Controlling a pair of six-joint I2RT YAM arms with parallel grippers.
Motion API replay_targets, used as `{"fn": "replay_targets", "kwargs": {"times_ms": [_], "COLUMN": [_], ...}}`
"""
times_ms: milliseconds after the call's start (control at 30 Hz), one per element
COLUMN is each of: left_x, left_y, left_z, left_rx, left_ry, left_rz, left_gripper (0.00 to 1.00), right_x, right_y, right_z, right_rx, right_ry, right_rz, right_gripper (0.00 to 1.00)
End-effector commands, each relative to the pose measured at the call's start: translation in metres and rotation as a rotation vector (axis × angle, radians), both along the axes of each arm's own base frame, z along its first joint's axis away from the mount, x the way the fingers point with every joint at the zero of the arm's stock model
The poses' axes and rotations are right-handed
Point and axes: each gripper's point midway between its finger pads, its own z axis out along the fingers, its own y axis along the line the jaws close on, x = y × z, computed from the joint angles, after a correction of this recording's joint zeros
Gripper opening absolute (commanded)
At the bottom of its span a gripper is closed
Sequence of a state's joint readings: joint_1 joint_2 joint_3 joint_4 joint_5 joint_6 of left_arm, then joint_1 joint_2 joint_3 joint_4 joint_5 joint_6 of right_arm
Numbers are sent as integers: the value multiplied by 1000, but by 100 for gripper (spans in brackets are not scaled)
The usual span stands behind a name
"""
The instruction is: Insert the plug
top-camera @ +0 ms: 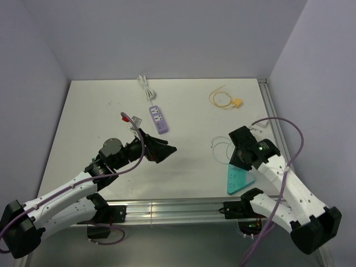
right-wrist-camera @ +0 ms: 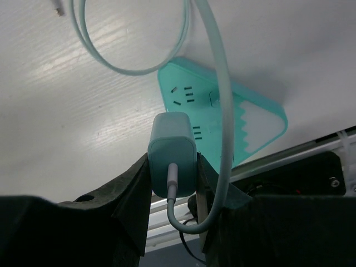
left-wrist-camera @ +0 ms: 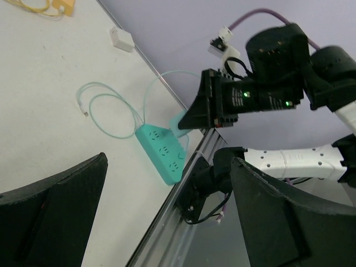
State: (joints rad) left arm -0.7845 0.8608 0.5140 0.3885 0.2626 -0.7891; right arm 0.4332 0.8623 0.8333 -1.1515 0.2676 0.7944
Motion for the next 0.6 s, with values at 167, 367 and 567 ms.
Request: {"fn": "replay_targets", "kwargs": {"times_ms": [167,367,567], "left_x": [-3,-4,-5], "left_y": [2,-1,-3], "left_z": [18,17,17], "left_rx": [-28,-26,-26], "left_ry": [-46,-44,-47], "left_rz": [0,-15,-18], "left_gripper": [97,97,97], "right_x": [19,24,31], "right_y": [-19,-15,-13], "right_z": [7,-4,-12], "right_rx": [-158,-170,-195], "right_ry": [9,36,63], "right_rz": [-43,-22,-7], "right_gripper": [0,0,0]}}
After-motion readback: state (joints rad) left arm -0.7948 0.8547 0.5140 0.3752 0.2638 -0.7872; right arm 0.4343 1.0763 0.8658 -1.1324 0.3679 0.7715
